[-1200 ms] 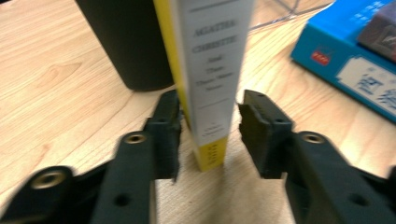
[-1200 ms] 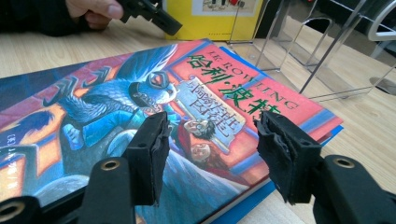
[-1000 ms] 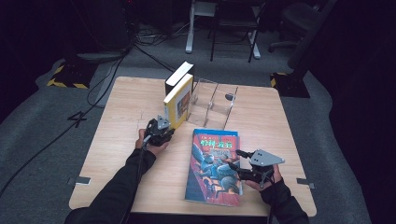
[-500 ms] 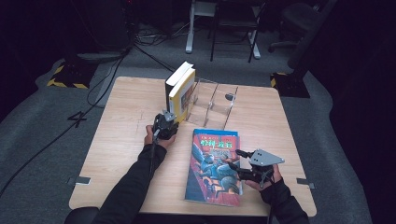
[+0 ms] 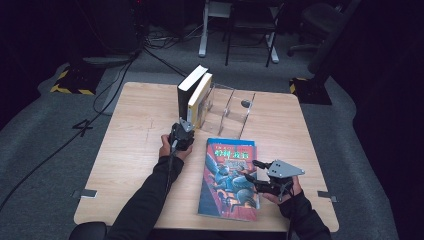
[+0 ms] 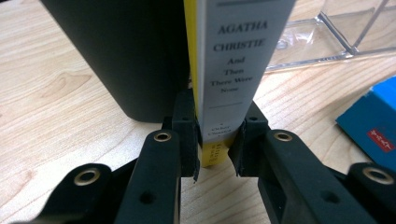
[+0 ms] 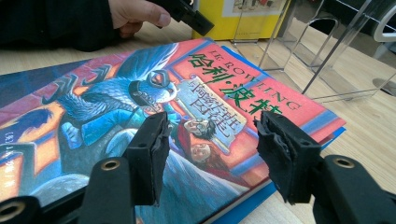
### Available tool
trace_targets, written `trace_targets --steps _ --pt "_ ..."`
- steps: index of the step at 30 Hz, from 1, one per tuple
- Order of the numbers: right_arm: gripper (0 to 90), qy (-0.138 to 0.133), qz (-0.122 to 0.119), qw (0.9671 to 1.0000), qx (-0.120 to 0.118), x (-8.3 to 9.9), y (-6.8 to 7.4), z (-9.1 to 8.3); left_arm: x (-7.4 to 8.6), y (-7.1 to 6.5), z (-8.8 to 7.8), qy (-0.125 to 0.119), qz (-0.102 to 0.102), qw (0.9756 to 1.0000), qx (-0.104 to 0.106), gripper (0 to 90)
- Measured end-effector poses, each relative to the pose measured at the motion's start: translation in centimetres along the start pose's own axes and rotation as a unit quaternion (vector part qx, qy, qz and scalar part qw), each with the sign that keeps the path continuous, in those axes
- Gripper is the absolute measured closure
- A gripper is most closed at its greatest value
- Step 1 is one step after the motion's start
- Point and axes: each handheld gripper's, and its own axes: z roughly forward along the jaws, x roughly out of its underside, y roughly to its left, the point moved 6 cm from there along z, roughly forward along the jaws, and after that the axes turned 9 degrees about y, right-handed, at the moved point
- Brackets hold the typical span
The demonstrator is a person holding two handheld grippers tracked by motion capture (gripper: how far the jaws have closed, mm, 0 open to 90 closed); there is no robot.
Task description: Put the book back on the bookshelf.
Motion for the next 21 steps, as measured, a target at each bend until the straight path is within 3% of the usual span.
trace_targets --steps 3,5,7,10,12,14,18,21 --pt "44.1 0.001 0.004 1.0000 -0.001 0.0 0.0 0.0 0.0 0.4 0.0 0.000 -0.022 0.9996 0.017 74.7" --pt "44.1 0.003 0.001 1.0000 -0.001 0.0 0.0 0.1 0.0 0.3 0.0 -0.002 -0.021 0.9995 0.025 74.0" --pt "44.1 0.003 -0.001 1.0000 -0.002 0.0 0.1 0.1 0.0 0.4 -0.2 -0.010 -0.017 0.9995 0.026 71.3" --pt "44.0 0.001 -0.002 1.0000 -0.003 0.0 0.1 0.0 -0.2 0.4 -1.3 -0.045 -0.010 0.9977 0.051 66.4" --pt "43.9 0.001 0.001 1.0000 -0.004 0.0 0.0 0.0 -0.6 0.6 -2.3 -0.065 0.005 0.9969 0.045 64.7" --pt "43.9 0.001 0.003 1.0000 -0.003 0.1 -0.1 -0.1 -1.5 0.8 -3.9 -0.095 0.018 0.9945 0.041 63.3" --pt "44.0 -0.001 0.003 1.0000 -0.002 -0.1 -0.1 -0.1 -4.3 1.5 -7.4 -0.153 0.011 0.9876 0.032 55.3" --pt "43.9 0.002 -0.002 1.0000 -0.003 0.0 0.0 0.0 -6.5 1.7 -9.6 -0.183 0.020 0.9825 0.028 54.9"
